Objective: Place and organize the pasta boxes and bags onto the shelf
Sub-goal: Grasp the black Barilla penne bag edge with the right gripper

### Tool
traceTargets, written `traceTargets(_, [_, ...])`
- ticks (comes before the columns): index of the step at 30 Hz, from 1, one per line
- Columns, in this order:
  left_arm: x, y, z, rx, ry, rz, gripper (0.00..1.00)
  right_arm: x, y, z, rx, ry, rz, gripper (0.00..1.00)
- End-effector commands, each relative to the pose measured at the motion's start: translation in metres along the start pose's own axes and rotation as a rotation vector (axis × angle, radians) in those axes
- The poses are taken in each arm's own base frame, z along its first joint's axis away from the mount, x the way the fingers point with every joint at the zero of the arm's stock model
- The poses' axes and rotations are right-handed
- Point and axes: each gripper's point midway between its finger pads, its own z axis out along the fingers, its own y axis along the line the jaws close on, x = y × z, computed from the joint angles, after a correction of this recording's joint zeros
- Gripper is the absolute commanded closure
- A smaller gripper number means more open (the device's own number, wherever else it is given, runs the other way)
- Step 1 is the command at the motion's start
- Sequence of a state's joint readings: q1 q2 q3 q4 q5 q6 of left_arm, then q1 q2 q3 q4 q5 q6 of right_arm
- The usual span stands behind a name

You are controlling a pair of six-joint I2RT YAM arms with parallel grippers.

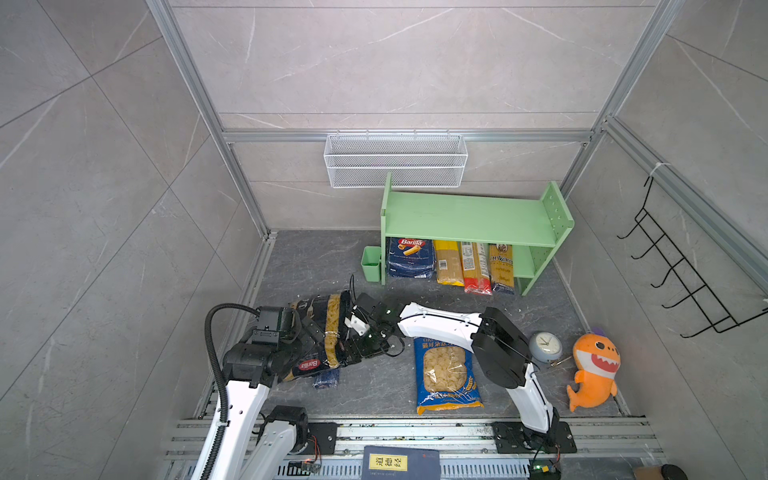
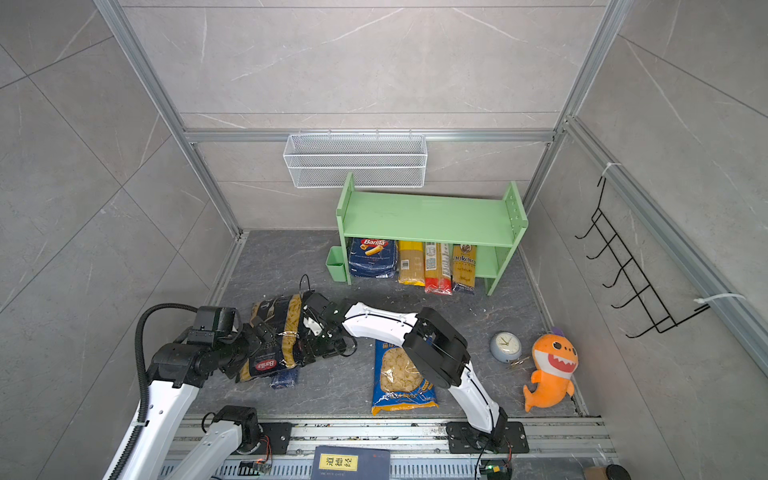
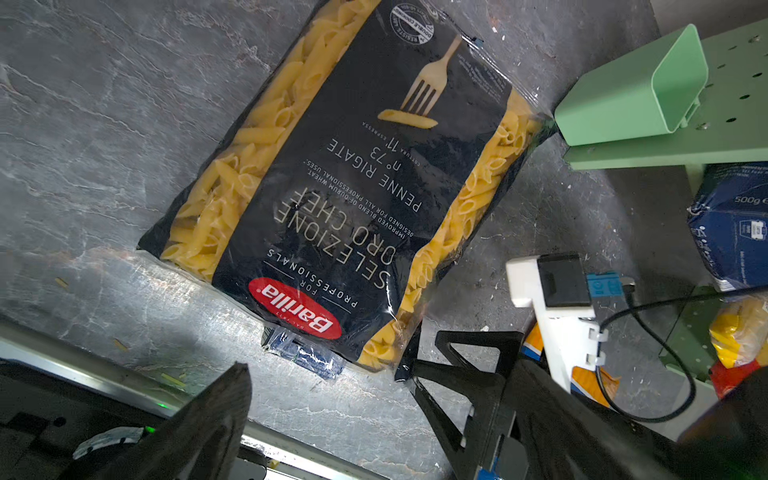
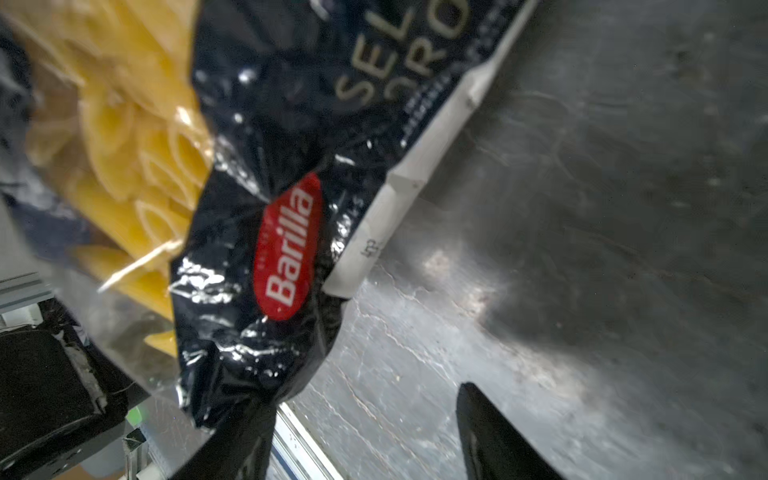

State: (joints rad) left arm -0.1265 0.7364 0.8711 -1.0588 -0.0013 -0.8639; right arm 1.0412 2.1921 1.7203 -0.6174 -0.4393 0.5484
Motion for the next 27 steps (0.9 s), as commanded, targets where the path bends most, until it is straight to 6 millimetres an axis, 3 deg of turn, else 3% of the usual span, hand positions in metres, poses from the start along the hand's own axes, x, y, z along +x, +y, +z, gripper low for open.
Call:
traceTargets(1, [-0.006,0.003,-0.011,-0.010,-0.034,0.002,0.00,-0.014,0.032,0.007,-0.082,-0.014,-0.067,0.29])
traceTargets(7, [-0.005,0.005,-0.015,-0.004,-0.043,-0.006,0.00,-0.043,0.061,0.008,-0.152,-0.027,-0.111,0.29])
traceTargets(11, [-0.004,0.009,-0.016,-0.010,-0.050,-0.011,0.00,-0.050,0.060,0.014,-0.072,-0.004,-0.142,0.28])
traceTargets(14, [-0.004,0.012,-0.016,-0.020,-0.058,-0.012,0.00,-0.041,0.049,0.015,0.055,0.032,-0.183,0.28])
traceTargets(18, [-0.003,0.014,-0.012,-0.030,-0.053,-0.022,0.00,-0.021,0.047,0.001,0.179,0.020,-0.243,0.27])
traceTargets(23, [-0.004,0.012,-0.005,-0.025,-0.038,-0.031,0.00,0.006,0.036,-0.017,0.203,-0.003,-0.217,0.26])
traceTargets(27, [-0.011,0.004,-0.002,-0.004,-0.033,-0.049,0.00,0.025,0.031,-0.017,0.227,-0.002,-0.215,0.24])
